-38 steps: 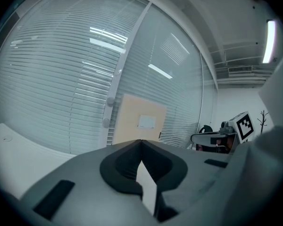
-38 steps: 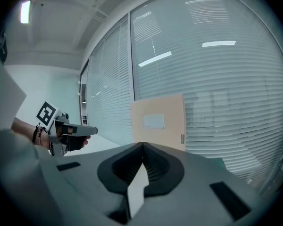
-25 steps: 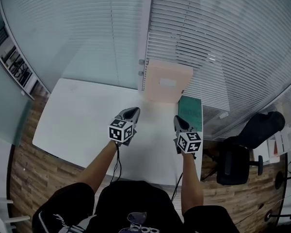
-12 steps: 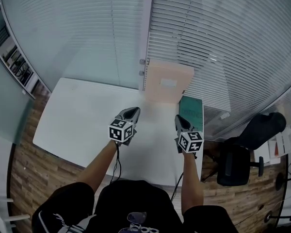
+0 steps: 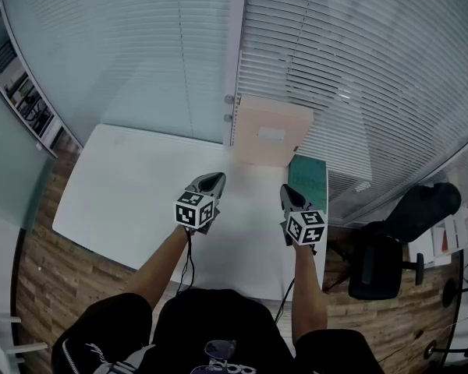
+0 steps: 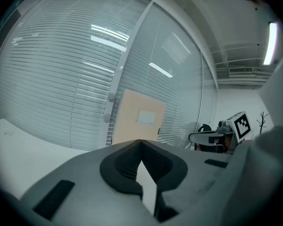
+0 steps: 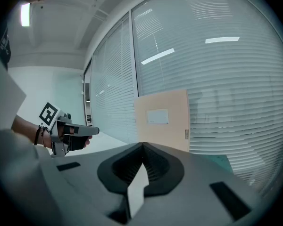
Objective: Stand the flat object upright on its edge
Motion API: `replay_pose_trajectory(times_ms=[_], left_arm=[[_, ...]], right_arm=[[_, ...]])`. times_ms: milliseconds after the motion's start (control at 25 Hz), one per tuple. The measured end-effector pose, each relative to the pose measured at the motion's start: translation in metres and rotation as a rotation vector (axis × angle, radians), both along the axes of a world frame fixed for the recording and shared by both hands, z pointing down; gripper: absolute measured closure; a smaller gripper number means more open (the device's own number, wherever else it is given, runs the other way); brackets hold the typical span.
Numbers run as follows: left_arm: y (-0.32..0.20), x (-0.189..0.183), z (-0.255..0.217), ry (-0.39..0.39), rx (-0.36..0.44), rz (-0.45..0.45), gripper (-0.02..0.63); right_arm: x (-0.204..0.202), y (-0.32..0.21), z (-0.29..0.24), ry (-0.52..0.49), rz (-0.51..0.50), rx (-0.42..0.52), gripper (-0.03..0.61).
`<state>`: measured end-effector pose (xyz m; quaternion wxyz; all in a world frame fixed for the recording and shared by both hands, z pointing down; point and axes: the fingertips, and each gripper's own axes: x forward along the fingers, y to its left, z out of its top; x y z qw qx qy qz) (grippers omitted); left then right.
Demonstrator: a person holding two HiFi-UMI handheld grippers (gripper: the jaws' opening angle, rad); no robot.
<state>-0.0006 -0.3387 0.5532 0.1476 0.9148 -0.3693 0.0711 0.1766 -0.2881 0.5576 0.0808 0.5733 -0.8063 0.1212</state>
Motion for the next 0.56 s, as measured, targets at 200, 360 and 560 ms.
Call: replay_pose_trajectory(times_ms=[200, 360, 560], left_arm=[[-0.003, -0.002, 0.002, 0.002, -0.002, -0.004, 0.592], [-0.004, -0.003, 0.004, -0.003, -0.006, -0.006, 0.593], [-0.011, 0.0, 0.008, -0.007, -0.01, 0.0, 0.592]], right_arm=[[-0.002, -0.003, 0.003, 0.0, -0.005, -0.004, 0.557], [-0.003, -0.005, 0.003, 0.001, -0.009, -0.005, 0.557], [-0.001, -0.013, 0.008, 0.001, -0.009, -0.008, 0.555]])
